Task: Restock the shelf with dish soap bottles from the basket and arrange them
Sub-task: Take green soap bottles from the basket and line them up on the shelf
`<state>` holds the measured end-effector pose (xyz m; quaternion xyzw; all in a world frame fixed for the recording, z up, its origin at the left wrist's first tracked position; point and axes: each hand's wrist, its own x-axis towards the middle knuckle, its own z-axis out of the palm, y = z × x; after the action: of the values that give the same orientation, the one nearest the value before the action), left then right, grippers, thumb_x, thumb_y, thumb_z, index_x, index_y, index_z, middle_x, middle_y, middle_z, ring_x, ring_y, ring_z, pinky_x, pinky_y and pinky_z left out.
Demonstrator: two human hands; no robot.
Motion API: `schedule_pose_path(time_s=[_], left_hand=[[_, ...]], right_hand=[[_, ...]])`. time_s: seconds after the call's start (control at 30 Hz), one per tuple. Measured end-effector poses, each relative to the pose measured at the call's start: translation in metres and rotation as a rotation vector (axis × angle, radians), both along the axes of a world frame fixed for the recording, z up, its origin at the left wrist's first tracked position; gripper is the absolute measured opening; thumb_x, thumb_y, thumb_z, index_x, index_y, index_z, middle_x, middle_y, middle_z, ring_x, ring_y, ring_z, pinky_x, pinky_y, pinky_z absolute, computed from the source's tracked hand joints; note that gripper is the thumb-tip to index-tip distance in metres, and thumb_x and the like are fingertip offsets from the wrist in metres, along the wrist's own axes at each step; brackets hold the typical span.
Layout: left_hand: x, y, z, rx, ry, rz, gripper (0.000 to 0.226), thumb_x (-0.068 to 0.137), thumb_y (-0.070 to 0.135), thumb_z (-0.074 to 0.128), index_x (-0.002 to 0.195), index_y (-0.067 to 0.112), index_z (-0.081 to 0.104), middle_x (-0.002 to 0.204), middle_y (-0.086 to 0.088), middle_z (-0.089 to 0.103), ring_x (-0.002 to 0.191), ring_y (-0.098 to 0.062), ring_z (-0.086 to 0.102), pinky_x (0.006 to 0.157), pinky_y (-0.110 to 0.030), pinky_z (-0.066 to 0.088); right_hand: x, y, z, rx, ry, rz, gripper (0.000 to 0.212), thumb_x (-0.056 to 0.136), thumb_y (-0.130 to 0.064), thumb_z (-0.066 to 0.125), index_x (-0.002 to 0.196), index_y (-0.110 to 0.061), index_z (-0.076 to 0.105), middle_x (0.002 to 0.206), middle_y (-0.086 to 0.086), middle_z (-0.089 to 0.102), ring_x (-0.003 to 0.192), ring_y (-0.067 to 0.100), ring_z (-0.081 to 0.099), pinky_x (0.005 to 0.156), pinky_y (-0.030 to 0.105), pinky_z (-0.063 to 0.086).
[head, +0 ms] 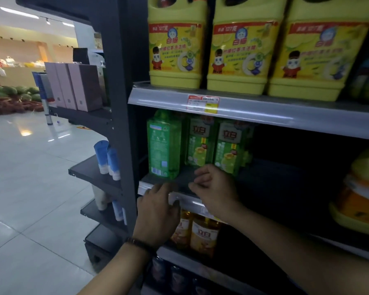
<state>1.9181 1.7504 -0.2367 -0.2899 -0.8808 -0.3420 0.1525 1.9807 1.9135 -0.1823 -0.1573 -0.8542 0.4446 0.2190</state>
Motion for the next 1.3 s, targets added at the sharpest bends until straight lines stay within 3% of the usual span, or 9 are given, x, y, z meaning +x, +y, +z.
schedule_pose_path(time_s=[0.1, 0.23, 0.33, 0.47, 0.63, 0.77, 0.93, 1.17, 1.3], left_hand=[[0.051, 0.005, -0.015, -0.033, -0.053, -0.16, 0.029, 0.086, 0.045, 0.049, 0.109, 0.04, 0.066, 0.107, 0.019, 0.067, 0.103, -0.016, 0.067, 0.087, -0.046, 0.052], [0.113, 0.013, -0.055, -0.11, -0.145, -0.293, 0.026, 0.083, 0.049, 0.049, 0.1, 0.039, 0.066, 0.099, 0.016, 0.071, 0.095, -0.016, 0.07, 0.083, -0.046, 0.055], [0.157, 0.022, -0.096, -0.186, -0.252, -0.375, 0.029, 0.083, 0.053, 0.048, 0.106, 0.04, 0.06, 0.098, 0.011, 0.074, 0.09, -0.02, 0.073, 0.078, -0.045, 0.058], [0.211, 0.039, -0.131, -0.419, -0.406, -0.509, 0.023, 0.092, 0.044, 0.056, 0.103, 0.03, 0.071, 0.102, 0.006, 0.077, 0.098, -0.021, 0.074, 0.081, -0.041, 0.058], [0.246, 0.045, -0.189, -0.663, -0.427, -0.553, 0.034, 0.095, 0.05, 0.05, 0.117, 0.032, 0.069, 0.11, 0.004, 0.076, 0.102, -0.025, 0.074, 0.088, -0.04, 0.056], [0.259, 0.04, -0.212, -1.031, -0.475, -0.703, 0.052, 0.097, 0.051, 0.041, 0.143, 0.034, 0.053, 0.142, 0.004, 0.059, 0.135, -0.028, 0.056, 0.114, -0.059, 0.039], [0.255, 0.057, -0.223, -0.852, -0.661, -0.709, 0.045, 0.103, 0.06, 0.038, 0.138, 0.041, 0.058, 0.141, 0.009, 0.062, 0.134, -0.022, 0.055, 0.113, -0.058, 0.036], [0.233, 0.068, -0.242, -0.901, -0.778, -0.78, 0.036, 0.107, 0.038, 0.049, 0.142, 0.038, 0.054, 0.147, 0.005, 0.058, 0.138, -0.025, 0.053, 0.116, -0.061, 0.036], [0.222, 0.068, -0.238, -0.849, -0.897, -0.772, 0.03, 0.107, 0.03, 0.05, 0.136, 0.037, 0.055, 0.14, 0.003, 0.059, 0.13, -0.027, 0.058, 0.109, -0.057, 0.048]], right_hand=[[0.073, 0.01, -0.018, 0.076, -0.091, 0.054, 0.021, 0.092, -0.025, 0.08, 0.106, -0.025, 0.065, 0.093, -0.008, 0.067, 0.087, 0.005, 0.066, 0.078, 0.025, 0.055], [0.167, 0.028, -0.068, 0.133, -0.187, -0.015, 0.026, 0.09, -0.028, 0.081, 0.108, -0.027, 0.061, 0.094, -0.013, 0.069, 0.089, -0.002, 0.066, 0.08, 0.021, 0.055], [0.232, 0.044, -0.132, 0.082, -0.262, -0.107, 0.024, 0.09, -0.026, 0.08, 0.108, -0.026, 0.064, 0.093, -0.013, 0.071, 0.089, -0.001, 0.067, 0.082, 0.026, 0.057], [0.31, 0.051, -0.225, -0.054, -0.419, -0.252, 0.02, 0.09, -0.026, 0.079, 0.103, -0.027, 0.064, 0.095, -0.012, 0.071, 0.089, 0.0, 0.066, 0.084, 0.027, 0.054], [0.366, 0.046, -0.318, -0.167, -0.781, -0.263, 0.021, 0.098, -0.033, 0.07, 0.114, -0.023, 0.06, 0.099, -0.005, 0.064, 0.088, 0.014, 0.063, 0.08, 0.035, 0.055], [0.379, 0.041, -0.362, -0.126, -0.898, -0.26, 0.036, 0.1, -0.033, 0.069, 0.132, -0.022, 0.056, 0.119, 0.003, 0.062, 0.103, 0.02, 0.062, 0.088, 0.041, 0.057], [0.36, 0.049, -0.396, -0.247, -0.93, -0.214, 0.066, 0.104, -0.031, 0.065, 0.162, -0.031, 0.034, 0.169, 0.004, 0.029, 0.155, 0.031, 0.032, 0.12, 0.047, 0.038], [0.34, 0.061, -0.446, -0.221, -1.025, -0.112, 0.067, 0.104, -0.033, 0.066, 0.164, -0.031, 0.035, 0.174, 0.003, 0.02, 0.162, 0.028, 0.016, 0.126, 0.048, 0.03], [0.326, 0.055, -0.462, -0.177, -1.076, -0.134, 0.063, 0.106, -0.029, 0.062, 0.164, -0.026, 0.036, 0.176, 0.007, 0.014, 0.163, 0.029, 0.014, 0.125, 0.045, 0.028]])
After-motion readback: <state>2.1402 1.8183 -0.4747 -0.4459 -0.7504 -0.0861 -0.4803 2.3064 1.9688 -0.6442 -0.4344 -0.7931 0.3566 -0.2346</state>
